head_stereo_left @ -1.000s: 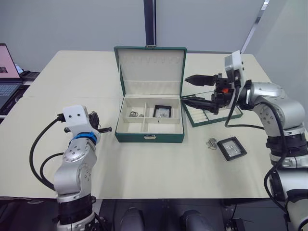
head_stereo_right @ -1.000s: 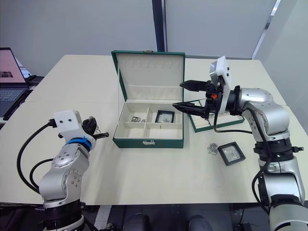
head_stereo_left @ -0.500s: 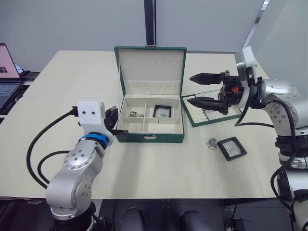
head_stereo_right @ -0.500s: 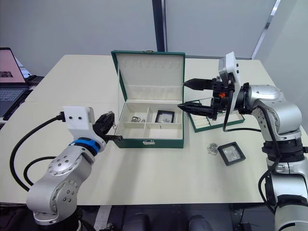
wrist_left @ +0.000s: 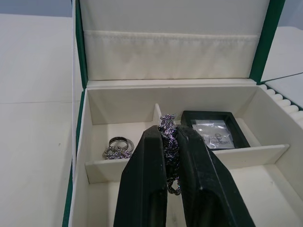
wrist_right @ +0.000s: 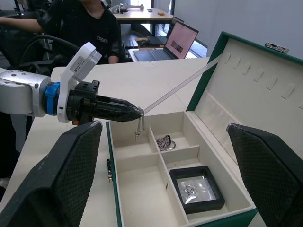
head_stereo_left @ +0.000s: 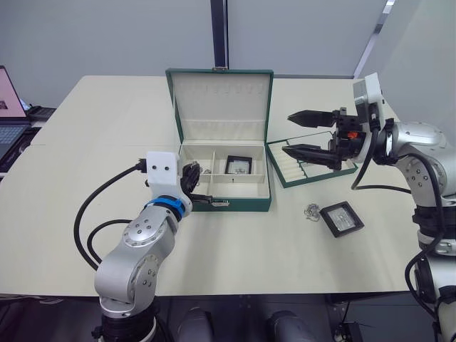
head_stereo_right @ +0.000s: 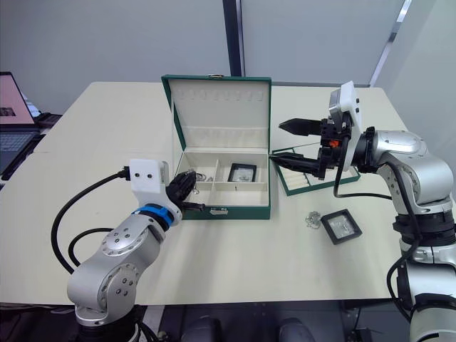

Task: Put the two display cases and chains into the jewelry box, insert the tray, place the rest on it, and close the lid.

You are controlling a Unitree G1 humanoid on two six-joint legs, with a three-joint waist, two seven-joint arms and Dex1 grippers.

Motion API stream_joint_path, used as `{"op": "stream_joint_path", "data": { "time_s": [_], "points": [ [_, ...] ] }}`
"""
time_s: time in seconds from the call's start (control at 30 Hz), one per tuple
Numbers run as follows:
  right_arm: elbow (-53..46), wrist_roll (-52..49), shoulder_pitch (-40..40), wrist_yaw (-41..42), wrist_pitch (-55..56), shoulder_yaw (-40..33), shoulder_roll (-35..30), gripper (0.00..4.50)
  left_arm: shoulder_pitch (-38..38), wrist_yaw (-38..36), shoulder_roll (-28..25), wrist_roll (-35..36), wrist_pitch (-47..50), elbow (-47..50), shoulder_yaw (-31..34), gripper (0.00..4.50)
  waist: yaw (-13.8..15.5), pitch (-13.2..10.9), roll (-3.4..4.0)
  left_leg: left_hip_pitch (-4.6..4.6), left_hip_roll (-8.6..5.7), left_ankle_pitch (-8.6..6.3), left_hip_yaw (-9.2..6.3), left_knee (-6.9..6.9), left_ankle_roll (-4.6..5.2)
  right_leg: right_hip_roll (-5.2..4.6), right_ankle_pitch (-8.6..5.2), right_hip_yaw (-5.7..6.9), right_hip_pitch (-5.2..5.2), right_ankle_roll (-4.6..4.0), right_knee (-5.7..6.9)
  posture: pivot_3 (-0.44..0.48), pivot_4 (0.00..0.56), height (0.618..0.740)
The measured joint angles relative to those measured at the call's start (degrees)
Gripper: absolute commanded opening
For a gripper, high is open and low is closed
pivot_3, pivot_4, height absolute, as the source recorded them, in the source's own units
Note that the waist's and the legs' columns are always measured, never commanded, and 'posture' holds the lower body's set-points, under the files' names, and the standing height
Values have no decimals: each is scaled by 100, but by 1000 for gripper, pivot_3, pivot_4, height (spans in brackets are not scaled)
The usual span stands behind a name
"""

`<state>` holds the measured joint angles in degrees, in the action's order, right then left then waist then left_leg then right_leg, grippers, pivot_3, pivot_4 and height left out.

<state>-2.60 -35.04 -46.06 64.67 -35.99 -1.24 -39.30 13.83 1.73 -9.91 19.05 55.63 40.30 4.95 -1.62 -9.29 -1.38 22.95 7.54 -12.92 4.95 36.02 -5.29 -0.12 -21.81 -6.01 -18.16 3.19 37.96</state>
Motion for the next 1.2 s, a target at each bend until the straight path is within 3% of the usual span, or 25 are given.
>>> {"op": "stream_joint_path", "data": {
  "time_s": [0.9,0.93,1.2],
  "points": [
    [-71,-73,22,-51,-82,0,0,4500,-211,0,100,-157,-2,-74,173,51,1,0,0,0,0,0,0,0,0,0,0,0,0,0,0,0,150,740],
    [-71,-78,23,-50,-83,0,0,4500,-211,-3,102,-160,-8,-94,176,766,1,0,0,0,0,0,0,0,0,0,0,0,0,0,0,0,150,740],
    [-71,-87,37,-50,-82,0,0,4500,-219,-37,154,-131,-110,-245,229,3182,1,0,0,0,0,0,0,0,0,0,0,0,0,0,0,0,150,740]
  ]
}}
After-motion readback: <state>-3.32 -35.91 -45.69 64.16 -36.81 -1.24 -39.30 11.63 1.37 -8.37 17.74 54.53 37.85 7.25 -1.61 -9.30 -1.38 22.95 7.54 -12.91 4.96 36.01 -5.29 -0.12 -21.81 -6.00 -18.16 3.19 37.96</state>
